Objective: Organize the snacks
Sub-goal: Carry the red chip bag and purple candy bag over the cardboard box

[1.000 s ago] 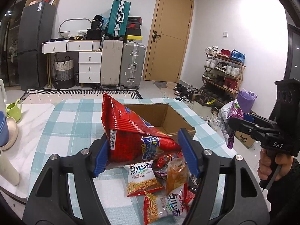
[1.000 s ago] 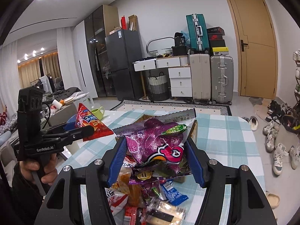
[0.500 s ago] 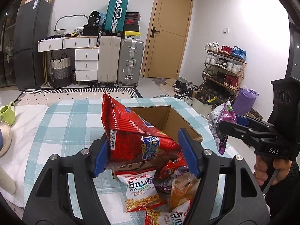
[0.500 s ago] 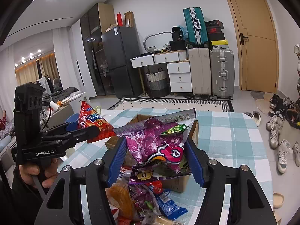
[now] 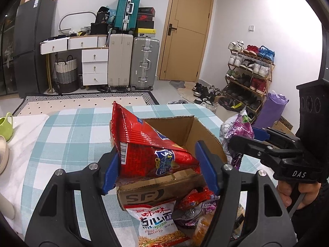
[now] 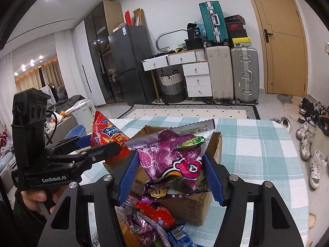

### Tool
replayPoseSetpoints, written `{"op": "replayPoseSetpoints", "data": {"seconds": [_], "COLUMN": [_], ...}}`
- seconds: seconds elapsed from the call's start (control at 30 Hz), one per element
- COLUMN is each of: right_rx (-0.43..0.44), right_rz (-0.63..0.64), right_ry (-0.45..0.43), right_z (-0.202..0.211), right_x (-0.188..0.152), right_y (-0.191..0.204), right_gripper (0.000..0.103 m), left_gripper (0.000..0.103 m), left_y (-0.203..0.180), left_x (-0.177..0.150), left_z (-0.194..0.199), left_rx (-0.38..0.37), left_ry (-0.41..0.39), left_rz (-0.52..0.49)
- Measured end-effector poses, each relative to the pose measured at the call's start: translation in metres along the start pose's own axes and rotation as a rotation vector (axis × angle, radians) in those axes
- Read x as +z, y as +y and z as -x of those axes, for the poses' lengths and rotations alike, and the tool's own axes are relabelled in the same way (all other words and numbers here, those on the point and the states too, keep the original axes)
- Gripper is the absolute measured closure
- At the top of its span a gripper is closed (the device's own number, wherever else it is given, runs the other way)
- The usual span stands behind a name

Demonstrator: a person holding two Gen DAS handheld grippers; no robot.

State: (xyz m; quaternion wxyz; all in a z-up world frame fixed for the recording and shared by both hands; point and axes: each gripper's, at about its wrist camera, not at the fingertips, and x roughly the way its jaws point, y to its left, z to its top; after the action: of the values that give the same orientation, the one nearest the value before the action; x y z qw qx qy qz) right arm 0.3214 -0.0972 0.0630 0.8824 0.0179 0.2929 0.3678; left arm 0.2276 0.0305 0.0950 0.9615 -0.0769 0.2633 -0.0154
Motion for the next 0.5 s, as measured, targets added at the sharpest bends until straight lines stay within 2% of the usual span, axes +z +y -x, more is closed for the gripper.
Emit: {"op": "replayPoseSetpoints", "data": {"seconds": [0.27, 0.5], "right_rx": [0.006, 0.007], "right_rz": [-0.007, -0.015], "right_ry": [0.035, 0.046], "right_z": [-0.026, -0.042], "right_x": [0.001, 0.008], "right_y": [-0.007, -0.017], "right_gripper": [0.039, 0.039], "left_gripper": [0.037, 0.037], "left_y": [-0.002, -0.002], "left_x": [0.002, 0.005], "left_z": [-0.043, -0.078], "left_rx": [0.047, 0.05], "left_ry": [0.03, 0.054], "left_rz": [-0.013, -0.012]}}
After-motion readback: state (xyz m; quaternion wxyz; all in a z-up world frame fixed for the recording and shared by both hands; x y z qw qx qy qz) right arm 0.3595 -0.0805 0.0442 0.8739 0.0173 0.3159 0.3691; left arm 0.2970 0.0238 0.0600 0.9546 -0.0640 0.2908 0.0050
